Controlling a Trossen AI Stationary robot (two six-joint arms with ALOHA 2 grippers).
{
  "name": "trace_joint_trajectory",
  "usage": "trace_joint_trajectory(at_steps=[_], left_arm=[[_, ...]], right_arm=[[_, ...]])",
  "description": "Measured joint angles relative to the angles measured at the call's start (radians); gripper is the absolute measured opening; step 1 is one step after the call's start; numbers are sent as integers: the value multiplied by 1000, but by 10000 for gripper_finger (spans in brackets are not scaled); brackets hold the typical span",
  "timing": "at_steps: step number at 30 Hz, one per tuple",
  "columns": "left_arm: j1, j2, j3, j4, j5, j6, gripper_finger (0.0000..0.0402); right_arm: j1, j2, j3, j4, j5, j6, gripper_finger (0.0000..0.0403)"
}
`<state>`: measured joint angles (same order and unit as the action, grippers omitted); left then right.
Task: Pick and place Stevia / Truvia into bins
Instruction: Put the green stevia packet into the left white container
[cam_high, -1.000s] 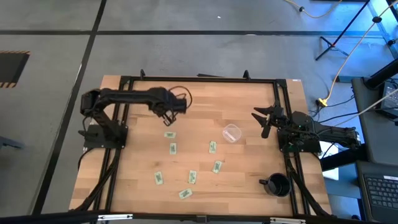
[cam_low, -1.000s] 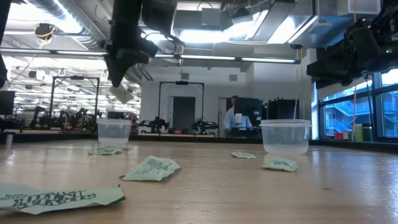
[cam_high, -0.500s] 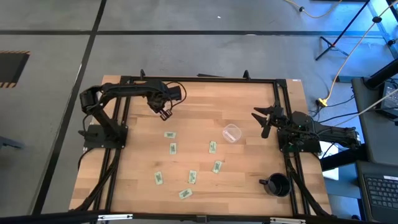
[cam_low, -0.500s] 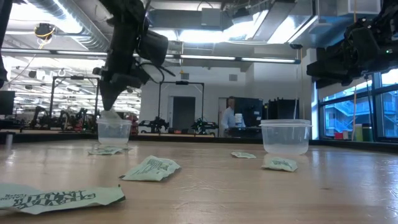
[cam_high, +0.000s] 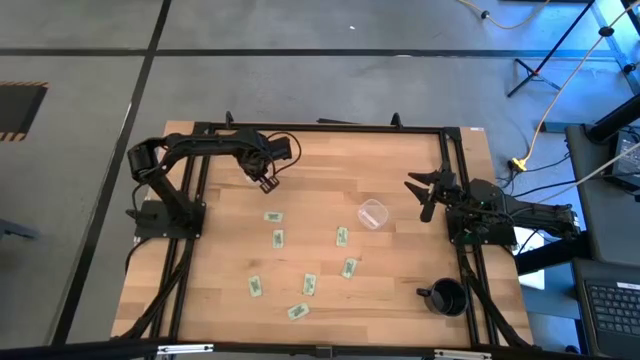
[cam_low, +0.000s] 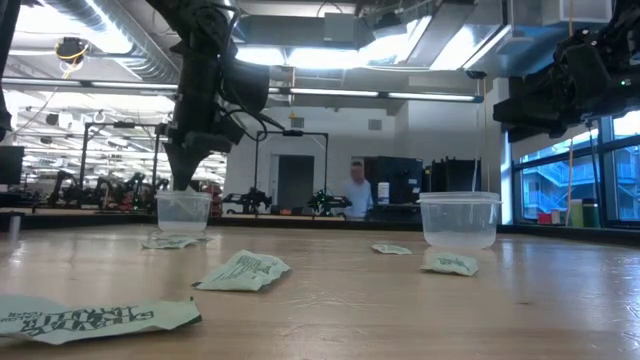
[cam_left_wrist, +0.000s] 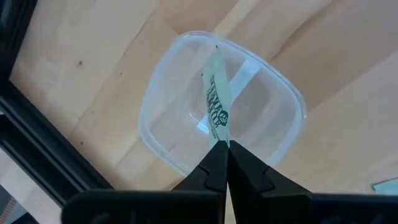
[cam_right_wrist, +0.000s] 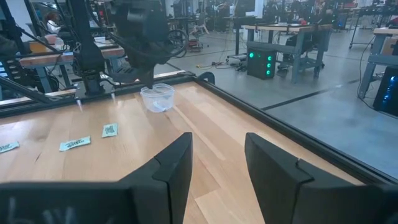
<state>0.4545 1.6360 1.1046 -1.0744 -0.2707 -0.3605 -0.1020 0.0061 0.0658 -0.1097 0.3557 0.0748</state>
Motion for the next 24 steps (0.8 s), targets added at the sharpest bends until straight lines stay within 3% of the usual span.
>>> trace_joint_trajectory(at_steps=[12,19,24], left_arm=[[0,-6,4,-12,-2,15,60],[-29,-53,76,-40,-50,41,82],[-119,-60,107,-22,39,109,92]], right_arm=[[0,0,0,0,0,2,152],[0,0,0,0,0,1,152],[0,0,0,0,0,0,152]])
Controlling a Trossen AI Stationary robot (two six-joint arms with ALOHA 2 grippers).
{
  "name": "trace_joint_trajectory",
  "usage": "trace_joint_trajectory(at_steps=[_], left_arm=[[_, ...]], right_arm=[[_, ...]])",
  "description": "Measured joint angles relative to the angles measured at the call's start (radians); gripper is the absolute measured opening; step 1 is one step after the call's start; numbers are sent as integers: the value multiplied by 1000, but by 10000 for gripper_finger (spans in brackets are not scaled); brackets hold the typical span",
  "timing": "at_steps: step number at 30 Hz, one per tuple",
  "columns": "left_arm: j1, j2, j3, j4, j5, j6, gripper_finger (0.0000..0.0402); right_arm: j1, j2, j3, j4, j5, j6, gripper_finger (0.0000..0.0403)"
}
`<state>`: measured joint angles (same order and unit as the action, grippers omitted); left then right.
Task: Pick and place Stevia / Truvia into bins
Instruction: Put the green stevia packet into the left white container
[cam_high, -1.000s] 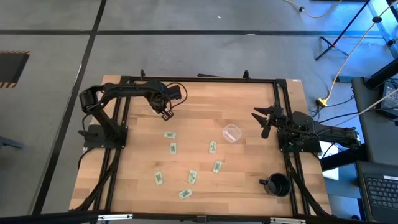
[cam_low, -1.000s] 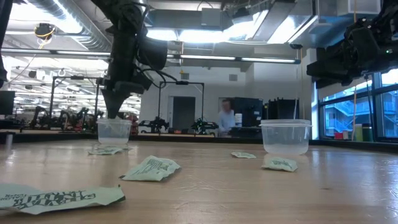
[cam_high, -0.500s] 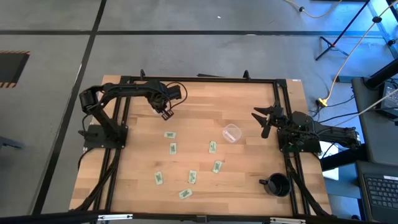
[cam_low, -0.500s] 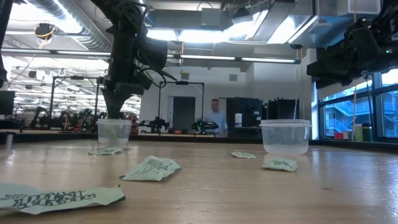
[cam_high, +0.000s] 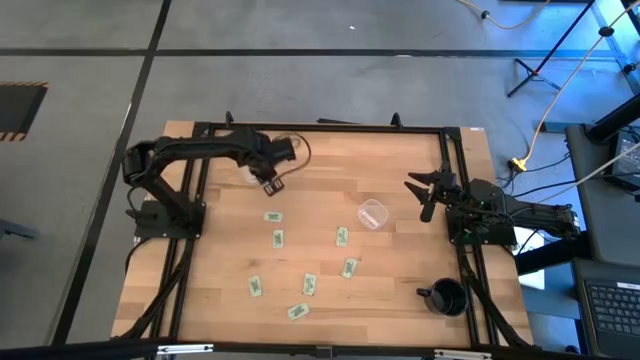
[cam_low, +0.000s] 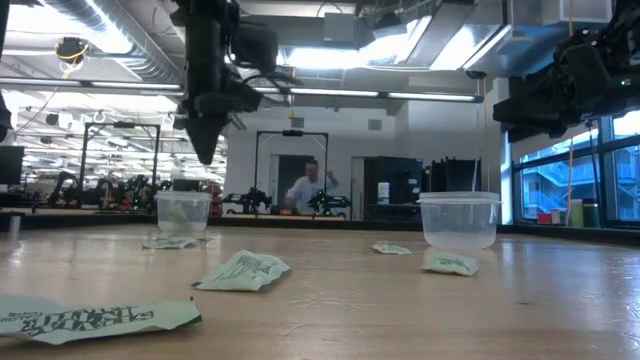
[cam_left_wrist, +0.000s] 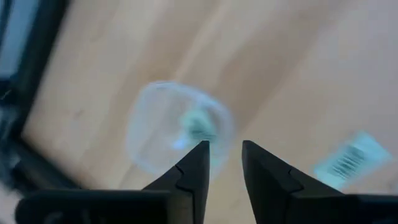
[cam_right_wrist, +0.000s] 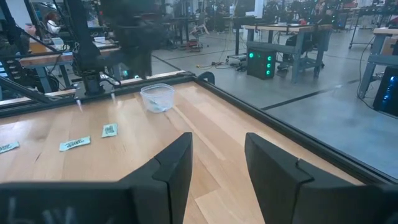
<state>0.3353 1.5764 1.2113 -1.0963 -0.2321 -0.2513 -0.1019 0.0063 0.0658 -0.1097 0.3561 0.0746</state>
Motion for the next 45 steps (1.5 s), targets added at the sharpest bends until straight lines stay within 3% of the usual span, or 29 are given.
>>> trace_joint_trajectory(at_steps=[7,14,18,24,29,45], left_arm=[[-181,4,-3,134,156,176,125],[-318,10,-3,288,156,118,173],[-378,24,-2,287,107,56,186],[-494,72,-4,245,-21,111,186],[-504,119,-4,202,-62,-46,187],[-422,162,-114,213,-28,-70,185]], right_arm=[[0,0,0,0,0,2,152],[0,0,0,0,0,26,152],[0,0,0,-1,0,26,152],[0,0,0,-8,0,26,152],[0,2,0,-13,-1,28,152],[0,4,0,-14,0,25,152]])
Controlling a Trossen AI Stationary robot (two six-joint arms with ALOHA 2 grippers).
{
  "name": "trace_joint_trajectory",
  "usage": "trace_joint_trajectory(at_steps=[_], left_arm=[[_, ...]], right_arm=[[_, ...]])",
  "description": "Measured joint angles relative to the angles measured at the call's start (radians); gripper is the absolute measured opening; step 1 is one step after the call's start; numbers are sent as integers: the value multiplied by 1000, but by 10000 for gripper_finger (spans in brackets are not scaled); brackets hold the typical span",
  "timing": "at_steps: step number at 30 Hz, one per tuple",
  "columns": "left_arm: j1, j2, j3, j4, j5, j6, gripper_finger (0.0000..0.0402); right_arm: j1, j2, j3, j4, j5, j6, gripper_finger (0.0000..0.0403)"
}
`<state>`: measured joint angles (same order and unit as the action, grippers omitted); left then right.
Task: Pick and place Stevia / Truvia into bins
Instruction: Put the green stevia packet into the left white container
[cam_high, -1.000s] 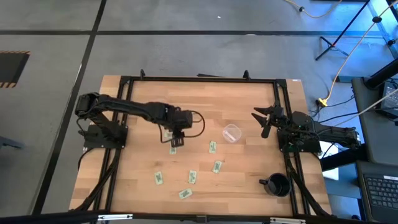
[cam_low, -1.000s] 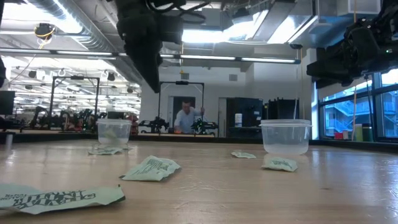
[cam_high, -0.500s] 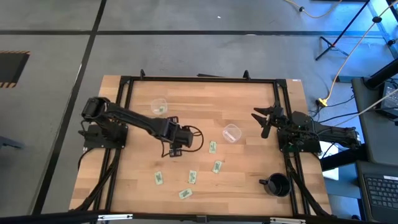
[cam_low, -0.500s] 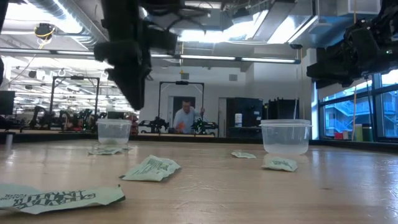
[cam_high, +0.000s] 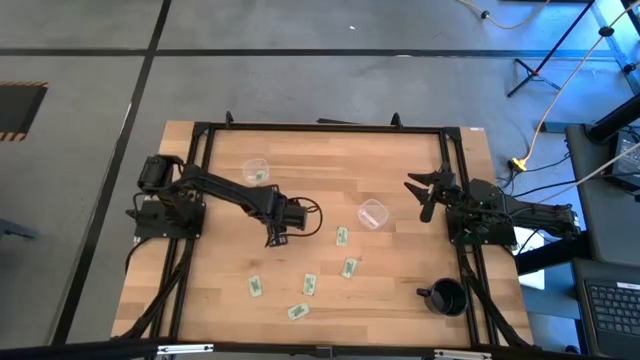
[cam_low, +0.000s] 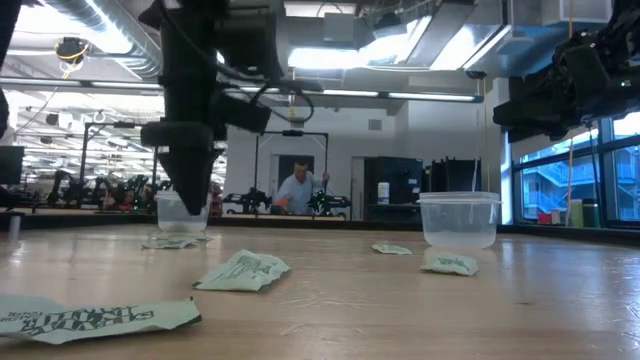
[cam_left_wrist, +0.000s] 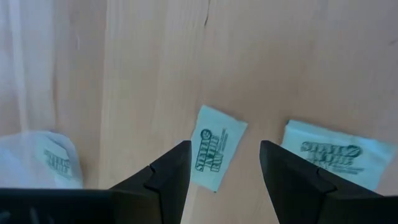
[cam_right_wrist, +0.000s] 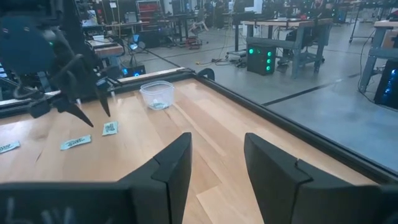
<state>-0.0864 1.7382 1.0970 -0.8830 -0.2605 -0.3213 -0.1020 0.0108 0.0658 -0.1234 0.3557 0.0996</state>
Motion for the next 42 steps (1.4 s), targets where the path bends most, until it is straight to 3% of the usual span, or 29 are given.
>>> trace_joint_trajectory(at_steps=[5,9,14,22,33,42], left_arm=[[40,0,-48,50,71,0,186],[65,0,-78,97,96,84,183],[99,0,-81,96,112,144,186],[159,0,-81,97,222,219,189],[187,4,-81,99,238,317,190],[186,44,-77,99,263,288,190]], right_arm=[[0,0,0,0,0,-2,152],[0,0,0,0,0,-3,152],[0,0,0,0,0,-3,152],[0,0,0,0,0,-3,152],[0,0,0,0,0,-3,152],[0,0,0,0,0,-4,152]])
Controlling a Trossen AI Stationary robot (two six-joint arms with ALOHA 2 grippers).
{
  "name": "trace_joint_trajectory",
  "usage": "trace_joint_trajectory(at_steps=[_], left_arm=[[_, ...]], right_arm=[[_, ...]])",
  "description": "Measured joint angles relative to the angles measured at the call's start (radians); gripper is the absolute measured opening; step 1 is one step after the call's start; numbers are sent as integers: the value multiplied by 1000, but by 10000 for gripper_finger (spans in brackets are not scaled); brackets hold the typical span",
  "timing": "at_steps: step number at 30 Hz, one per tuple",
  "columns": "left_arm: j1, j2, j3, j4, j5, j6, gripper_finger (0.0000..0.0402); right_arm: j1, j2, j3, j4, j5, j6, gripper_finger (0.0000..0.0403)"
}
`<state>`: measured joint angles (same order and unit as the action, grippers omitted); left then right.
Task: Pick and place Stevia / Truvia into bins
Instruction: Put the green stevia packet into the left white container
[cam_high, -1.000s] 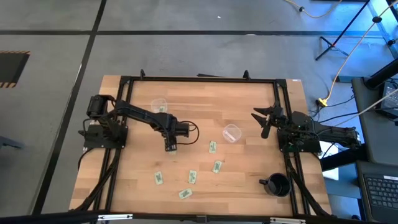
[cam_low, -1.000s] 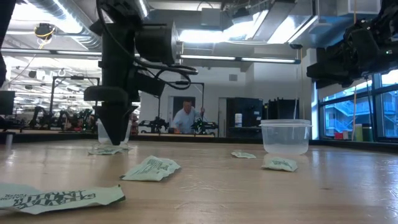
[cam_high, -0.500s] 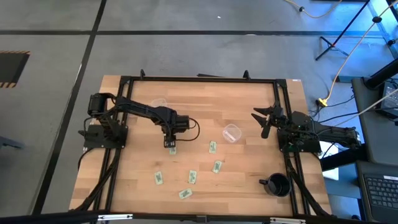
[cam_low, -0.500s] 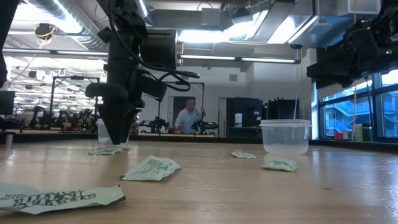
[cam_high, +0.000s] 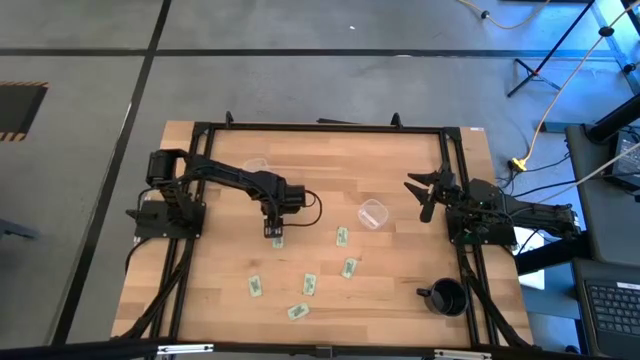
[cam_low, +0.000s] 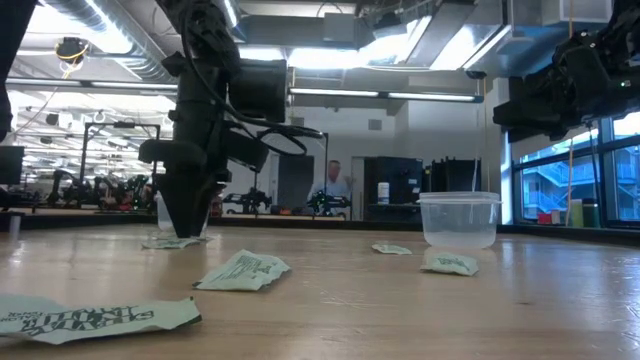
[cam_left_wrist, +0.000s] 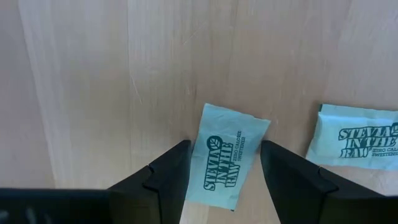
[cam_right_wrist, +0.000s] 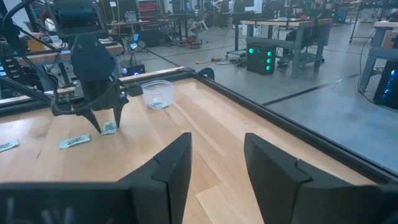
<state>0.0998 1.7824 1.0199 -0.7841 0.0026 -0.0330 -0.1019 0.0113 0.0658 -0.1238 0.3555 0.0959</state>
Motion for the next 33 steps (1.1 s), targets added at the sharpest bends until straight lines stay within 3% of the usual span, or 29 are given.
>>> trace_joint_trajectory(at_steps=[9,33], left_arm=[[-6,2,-1,-2,3,28,186],[-9,2,-3,-12,-18,29,127]], right_arm=[[0,0,0,0,0,0,152],[0,0,0,0,0,0,152]])
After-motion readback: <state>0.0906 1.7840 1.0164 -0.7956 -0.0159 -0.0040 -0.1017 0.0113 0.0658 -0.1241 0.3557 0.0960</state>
